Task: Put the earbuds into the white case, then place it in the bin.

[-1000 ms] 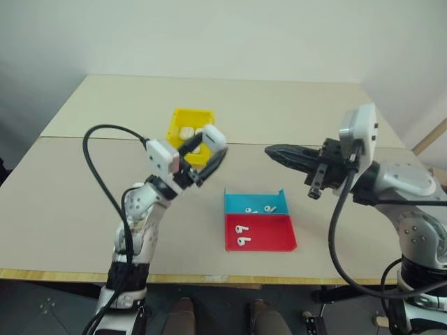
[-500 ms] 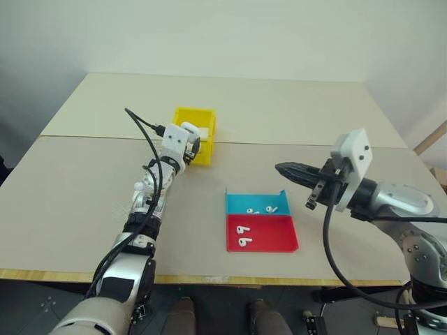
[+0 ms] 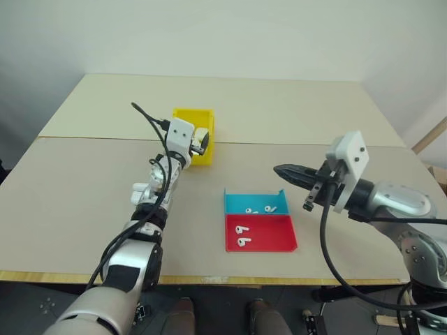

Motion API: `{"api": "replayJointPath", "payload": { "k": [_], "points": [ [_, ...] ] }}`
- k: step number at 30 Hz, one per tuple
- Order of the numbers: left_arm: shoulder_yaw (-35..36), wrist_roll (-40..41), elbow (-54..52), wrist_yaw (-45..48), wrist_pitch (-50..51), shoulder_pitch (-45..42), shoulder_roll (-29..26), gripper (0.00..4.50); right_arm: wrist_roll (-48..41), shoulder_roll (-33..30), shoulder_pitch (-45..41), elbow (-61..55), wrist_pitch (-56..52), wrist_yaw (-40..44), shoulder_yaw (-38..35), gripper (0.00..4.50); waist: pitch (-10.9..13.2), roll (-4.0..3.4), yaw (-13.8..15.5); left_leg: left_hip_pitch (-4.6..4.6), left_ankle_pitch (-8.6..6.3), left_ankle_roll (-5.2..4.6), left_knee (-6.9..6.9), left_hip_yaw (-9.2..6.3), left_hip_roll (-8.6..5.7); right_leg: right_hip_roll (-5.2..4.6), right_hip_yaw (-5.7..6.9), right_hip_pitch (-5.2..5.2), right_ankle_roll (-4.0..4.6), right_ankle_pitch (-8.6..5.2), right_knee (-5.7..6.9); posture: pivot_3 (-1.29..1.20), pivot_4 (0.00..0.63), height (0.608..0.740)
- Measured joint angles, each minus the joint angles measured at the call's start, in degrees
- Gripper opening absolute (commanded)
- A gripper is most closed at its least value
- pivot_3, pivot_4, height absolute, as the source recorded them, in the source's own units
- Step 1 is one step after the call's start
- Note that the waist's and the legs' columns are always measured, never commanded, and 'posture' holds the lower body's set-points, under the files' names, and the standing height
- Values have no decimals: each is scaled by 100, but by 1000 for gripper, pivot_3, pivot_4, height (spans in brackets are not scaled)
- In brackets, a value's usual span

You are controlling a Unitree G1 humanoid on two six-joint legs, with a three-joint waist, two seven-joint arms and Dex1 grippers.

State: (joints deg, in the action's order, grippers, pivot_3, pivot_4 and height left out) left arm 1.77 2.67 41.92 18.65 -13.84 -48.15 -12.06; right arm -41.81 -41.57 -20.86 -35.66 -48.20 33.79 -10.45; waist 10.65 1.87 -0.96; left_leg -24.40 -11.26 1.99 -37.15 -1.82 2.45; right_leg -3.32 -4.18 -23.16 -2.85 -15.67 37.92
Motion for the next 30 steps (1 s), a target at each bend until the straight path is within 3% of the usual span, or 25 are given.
{"api": "replayJointPath", "payload": {
  "k": [4,10,16,19,24,30],
  "points": [
    [-109,1099,-2620,1448,579,1620,-474,4448,-117,-422,283,9,5,402,-170,0,0,-1,-36,6,4,8,18,3,7,2,-2,-5,1,0,0,0,150,740],
    [350,2873,-5692,2851,1762,3582,-1916,4448,87,-1388,919,246,730,1824,-387,0,1,-2,-11,49,15,4,10,7,9,1,-1,42,6,2,-2,0,150,740],
    [1629,4170,-6541,3887,2456,4850,-3073,4448,865,-1915,1530,1297,2278,3243,-894,0,1,-3,-1,109,15,3,14,30,26,3,-2,94,-21,-26,-31,0,150,740],
    [2114,4476,-6719,4163,2671,5301,-3325,4448,1201,-2042,1761,1733,3038,3762,-1069,0,1,-3,-2,109,15,3,18,31,28,5,-2,92,-18,-28,-31,0,150,740],
    [2788,4469,-6814,4388,2700,5995,-3444,4448,1701,-2154,1920,2380,3688,4105,-1118,0,2,-4,-14,109,14,2,27,33,28,5,-4,88,-12,-30,-32,0,150,740],
    [2977,4505,-7115,4334,2818,6242,-3435,4448,1806,-2154,1747,2508,3856,4206,-955,0,2,-5,-9,110,14,2,26,34,28,5,-6,88,-14,-31,-32,0,150,740]
  ]
}}
